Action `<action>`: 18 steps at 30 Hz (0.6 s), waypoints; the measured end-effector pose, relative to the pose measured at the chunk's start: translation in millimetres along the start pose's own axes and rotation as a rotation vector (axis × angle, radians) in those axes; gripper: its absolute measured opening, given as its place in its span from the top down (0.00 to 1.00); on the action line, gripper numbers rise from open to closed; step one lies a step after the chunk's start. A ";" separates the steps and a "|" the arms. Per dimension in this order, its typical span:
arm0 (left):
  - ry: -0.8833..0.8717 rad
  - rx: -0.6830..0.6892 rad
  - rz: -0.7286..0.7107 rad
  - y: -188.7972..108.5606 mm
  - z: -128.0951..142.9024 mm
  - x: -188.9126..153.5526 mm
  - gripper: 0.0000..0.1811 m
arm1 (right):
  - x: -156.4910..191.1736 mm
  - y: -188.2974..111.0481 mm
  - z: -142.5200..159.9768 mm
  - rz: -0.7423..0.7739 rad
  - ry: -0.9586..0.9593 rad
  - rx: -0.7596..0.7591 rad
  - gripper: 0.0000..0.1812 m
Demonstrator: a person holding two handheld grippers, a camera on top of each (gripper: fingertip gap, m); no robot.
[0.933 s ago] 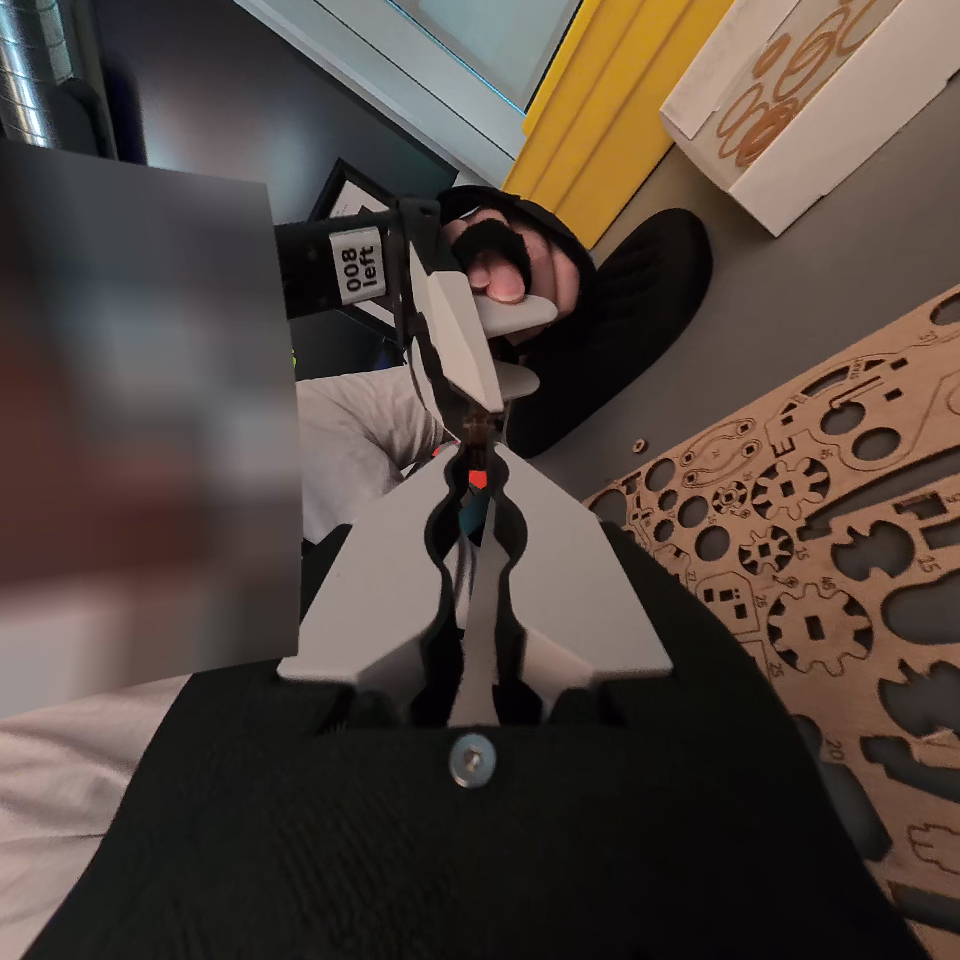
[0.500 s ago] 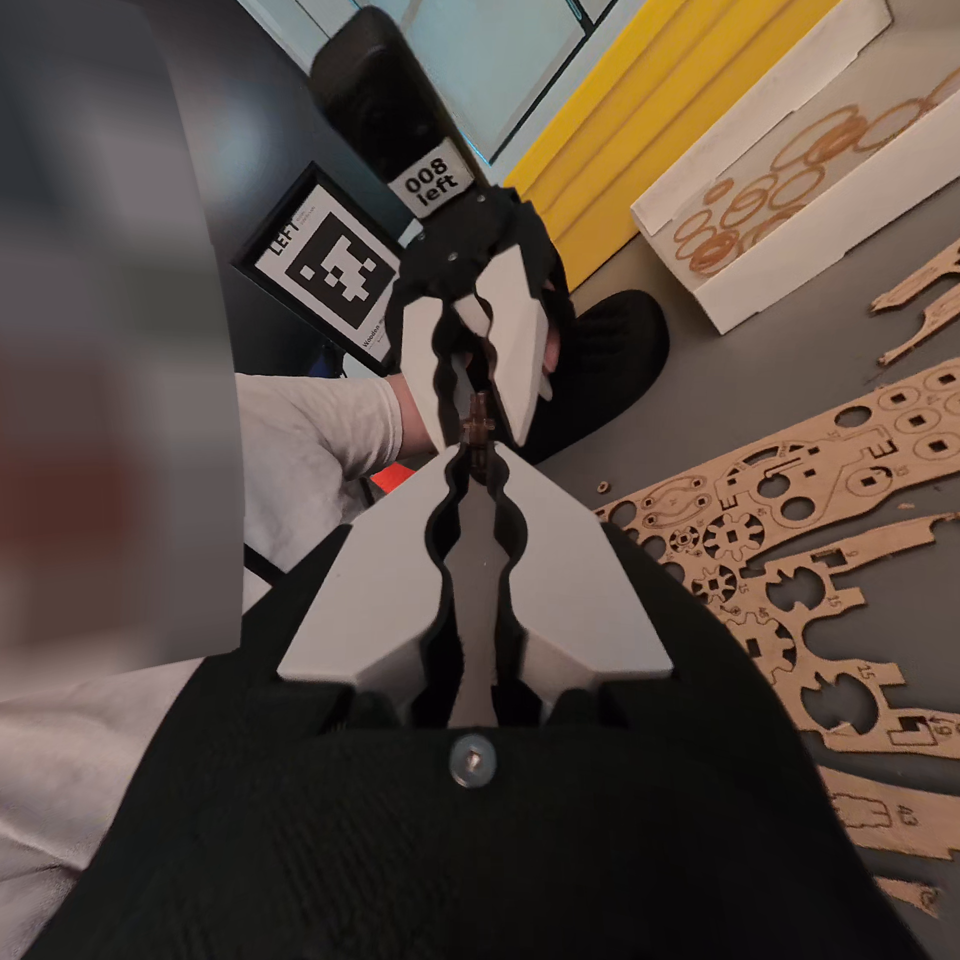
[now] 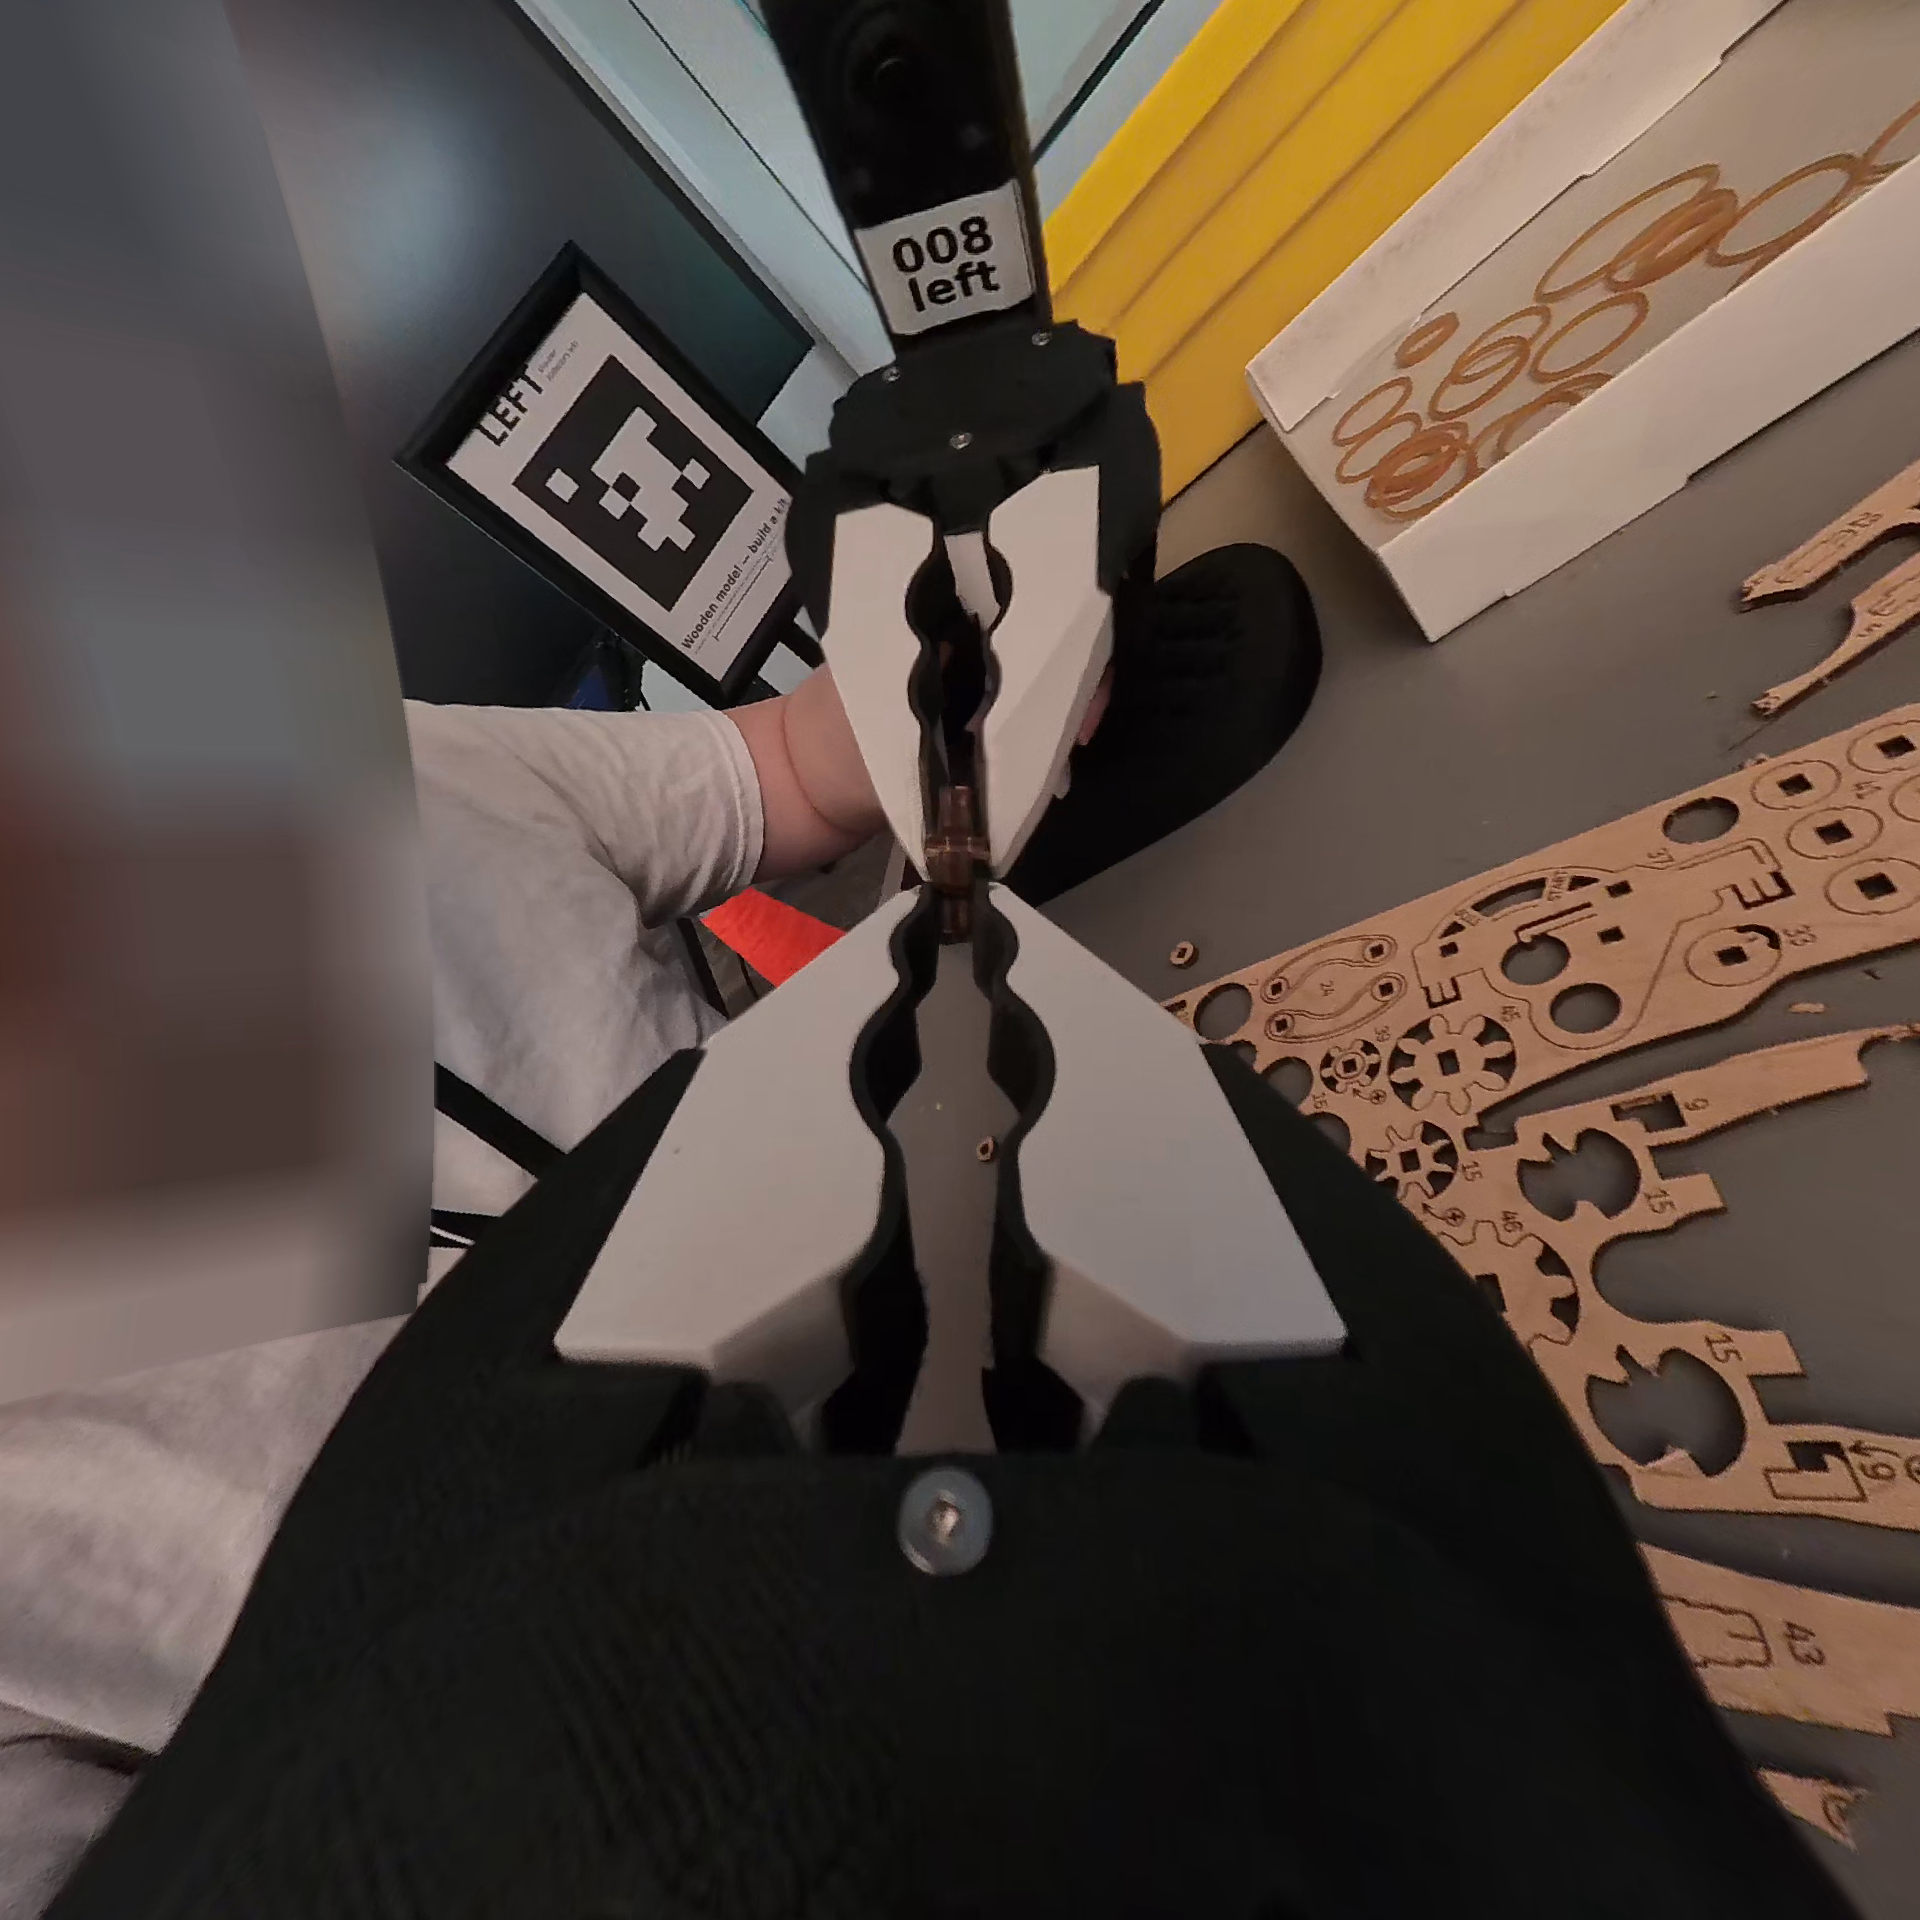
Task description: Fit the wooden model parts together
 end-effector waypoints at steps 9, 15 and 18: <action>-0.093 -0.058 0.090 -6.1 -0.4 4.9 0.98 | 10.8 -2.3 -5.9 0.164 -0.107 -0.040 0.92; -0.154 -0.171 0.082 -28.1 -3.2 16.6 0.98 | 67.0 9.1 34.0 0.540 -0.571 -0.070 0.83; -0.161 -0.192 0.070 -33.1 -4.3 17.5 0.98 | 71.8 45.2 69.4 0.647 -0.505 0.133 0.87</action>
Point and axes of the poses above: each gripper's, where its closed fingertips meet, y out along the fingers, z out of its underside, x = y × z across the jaws, the point moved 10 cm from there along -y, back along the fingers, and after that the axes turned 12 degrees about x, right-handed, at the moved point
